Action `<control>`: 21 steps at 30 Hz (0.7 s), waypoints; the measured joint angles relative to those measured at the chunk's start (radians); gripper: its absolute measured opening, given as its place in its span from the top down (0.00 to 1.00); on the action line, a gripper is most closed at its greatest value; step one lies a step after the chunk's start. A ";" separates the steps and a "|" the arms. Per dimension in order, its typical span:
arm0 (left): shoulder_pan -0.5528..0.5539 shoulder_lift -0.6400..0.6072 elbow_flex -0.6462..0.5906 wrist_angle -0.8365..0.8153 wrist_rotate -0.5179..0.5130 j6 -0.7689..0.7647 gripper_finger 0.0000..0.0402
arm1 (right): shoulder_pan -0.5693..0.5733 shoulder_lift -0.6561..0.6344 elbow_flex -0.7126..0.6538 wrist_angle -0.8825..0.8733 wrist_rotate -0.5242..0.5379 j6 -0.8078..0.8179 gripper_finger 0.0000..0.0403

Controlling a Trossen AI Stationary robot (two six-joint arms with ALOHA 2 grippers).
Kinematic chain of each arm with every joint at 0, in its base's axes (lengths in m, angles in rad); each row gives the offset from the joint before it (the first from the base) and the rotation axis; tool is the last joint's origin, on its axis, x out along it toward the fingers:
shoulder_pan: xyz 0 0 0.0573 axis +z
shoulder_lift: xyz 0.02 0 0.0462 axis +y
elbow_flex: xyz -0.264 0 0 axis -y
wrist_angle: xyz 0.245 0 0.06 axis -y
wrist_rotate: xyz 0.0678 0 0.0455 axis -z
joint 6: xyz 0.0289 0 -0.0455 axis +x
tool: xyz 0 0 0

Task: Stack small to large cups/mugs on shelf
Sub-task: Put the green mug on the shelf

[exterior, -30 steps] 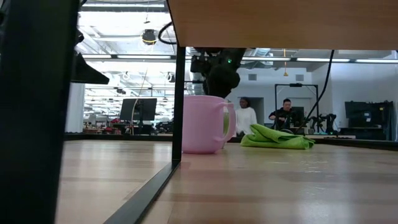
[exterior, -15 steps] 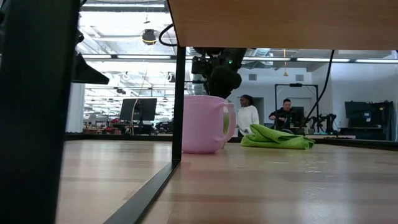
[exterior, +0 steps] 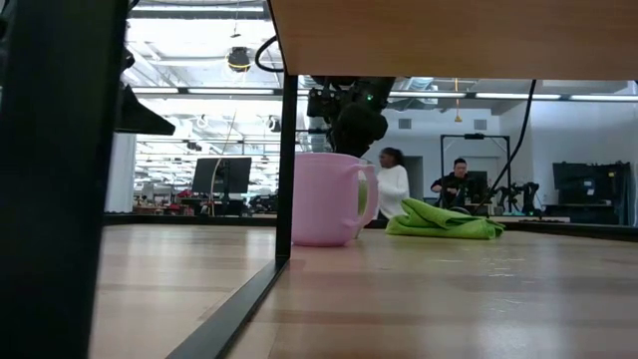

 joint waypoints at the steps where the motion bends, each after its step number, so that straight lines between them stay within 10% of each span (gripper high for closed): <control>1: 0.000 0.000 0.000 0.000 0.000 0.000 0.54 | 0.000 0.000 0.000 0.000 0.000 0.000 0.93; 21: 0.000 0.000 0.000 -0.008 0.000 -0.001 0.54 | 0.001 -0.274 -0.002 -0.220 0.129 0.199 0.94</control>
